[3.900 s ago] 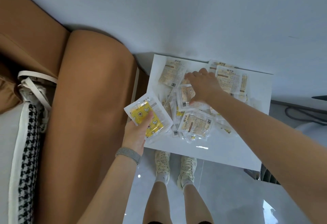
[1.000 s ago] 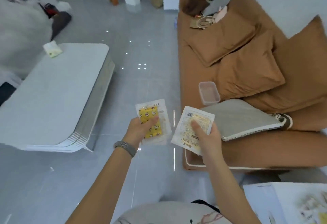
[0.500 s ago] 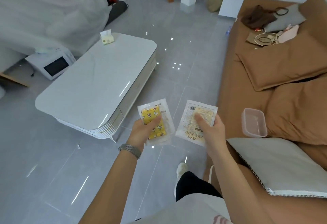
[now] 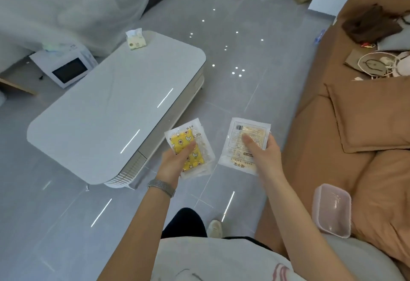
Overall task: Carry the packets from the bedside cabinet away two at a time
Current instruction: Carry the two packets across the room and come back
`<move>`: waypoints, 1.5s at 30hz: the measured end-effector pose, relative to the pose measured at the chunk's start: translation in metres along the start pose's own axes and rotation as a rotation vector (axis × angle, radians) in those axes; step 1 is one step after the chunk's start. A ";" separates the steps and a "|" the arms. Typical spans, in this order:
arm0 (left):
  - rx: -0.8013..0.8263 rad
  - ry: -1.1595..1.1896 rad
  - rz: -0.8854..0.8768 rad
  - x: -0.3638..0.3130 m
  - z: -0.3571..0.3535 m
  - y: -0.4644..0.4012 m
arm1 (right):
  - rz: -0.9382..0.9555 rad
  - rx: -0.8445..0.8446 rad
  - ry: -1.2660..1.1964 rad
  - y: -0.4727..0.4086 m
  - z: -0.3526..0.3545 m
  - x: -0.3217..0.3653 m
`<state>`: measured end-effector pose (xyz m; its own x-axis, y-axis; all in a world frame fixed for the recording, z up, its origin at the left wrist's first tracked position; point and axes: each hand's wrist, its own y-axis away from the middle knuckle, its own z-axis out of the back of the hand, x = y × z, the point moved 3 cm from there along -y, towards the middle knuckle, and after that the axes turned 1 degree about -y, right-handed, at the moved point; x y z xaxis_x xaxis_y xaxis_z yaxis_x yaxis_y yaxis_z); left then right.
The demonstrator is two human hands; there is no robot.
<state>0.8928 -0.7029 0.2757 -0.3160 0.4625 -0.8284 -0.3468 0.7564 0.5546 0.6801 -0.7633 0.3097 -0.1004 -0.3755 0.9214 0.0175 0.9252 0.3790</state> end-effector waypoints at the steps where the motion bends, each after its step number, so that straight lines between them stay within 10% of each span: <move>1: -0.028 0.012 0.005 -0.005 0.000 -0.010 | -0.005 0.016 0.007 -0.017 -0.007 0.005; 25: -0.639 0.312 0.116 -0.075 -0.024 -0.299 | -0.023 0.589 0.506 -0.446 -0.167 0.055; 45: -0.906 0.515 0.059 0.158 0.006 -0.470 | -0.116 0.964 0.561 -0.591 -0.259 -0.254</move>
<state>1.0115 -0.9824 -0.1159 -0.6184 0.0736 -0.7824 -0.7840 0.0105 0.6207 0.9534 -1.2287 -0.1264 0.4153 -0.2079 0.8856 -0.7651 0.4468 0.4636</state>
